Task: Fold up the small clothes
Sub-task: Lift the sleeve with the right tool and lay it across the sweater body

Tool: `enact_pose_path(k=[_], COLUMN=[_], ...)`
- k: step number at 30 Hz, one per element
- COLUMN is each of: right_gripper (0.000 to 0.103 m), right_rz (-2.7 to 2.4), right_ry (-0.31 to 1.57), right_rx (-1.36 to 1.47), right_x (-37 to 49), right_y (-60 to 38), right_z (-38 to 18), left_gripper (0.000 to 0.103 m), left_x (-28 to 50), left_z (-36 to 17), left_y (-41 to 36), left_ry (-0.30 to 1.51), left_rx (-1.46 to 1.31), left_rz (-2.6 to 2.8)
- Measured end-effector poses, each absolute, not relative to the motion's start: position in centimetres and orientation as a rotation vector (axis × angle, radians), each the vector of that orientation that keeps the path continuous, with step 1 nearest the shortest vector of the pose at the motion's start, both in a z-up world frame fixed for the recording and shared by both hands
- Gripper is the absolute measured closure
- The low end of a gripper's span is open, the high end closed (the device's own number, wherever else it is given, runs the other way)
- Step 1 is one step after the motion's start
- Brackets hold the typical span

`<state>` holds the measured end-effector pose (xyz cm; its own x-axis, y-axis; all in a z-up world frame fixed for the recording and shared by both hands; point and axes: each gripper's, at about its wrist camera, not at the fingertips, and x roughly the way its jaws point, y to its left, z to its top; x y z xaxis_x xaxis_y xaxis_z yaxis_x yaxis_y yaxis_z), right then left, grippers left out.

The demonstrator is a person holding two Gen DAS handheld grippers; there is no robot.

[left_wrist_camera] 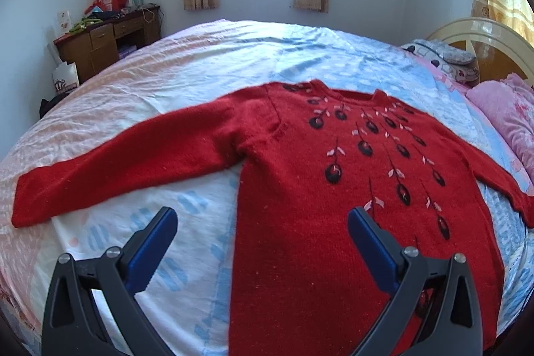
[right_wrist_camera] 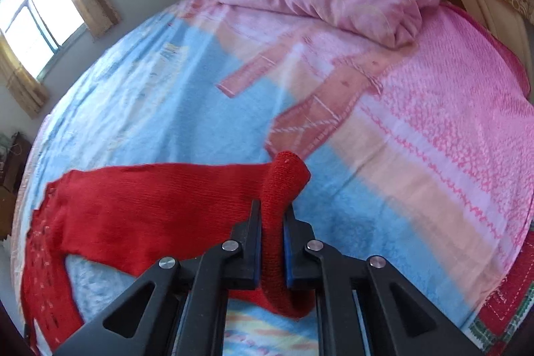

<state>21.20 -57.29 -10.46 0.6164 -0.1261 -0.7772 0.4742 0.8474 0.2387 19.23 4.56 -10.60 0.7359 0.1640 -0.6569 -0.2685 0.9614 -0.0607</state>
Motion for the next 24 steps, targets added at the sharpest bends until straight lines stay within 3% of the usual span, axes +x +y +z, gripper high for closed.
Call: enact_pose_path(k=[11,24], right_gripper=[0.094,0.095], right_rz=[-0.244,-0.049], right_ry=[0.713,0.624], right_rx=[0.365,0.200], right_x=[22.9,27.9], right_y=[-51.5,-38.0], right_z=[-1.7,7.4], left_gripper=[0.000,0.000], left_x=[19.8,21.2], left_z=[-9.0,-8.7], left_y=[4.7,6.6], left_ry=[0.660,0.649], left_rx=[-0.134,-0.126], left_rz=[0.220,0.236])
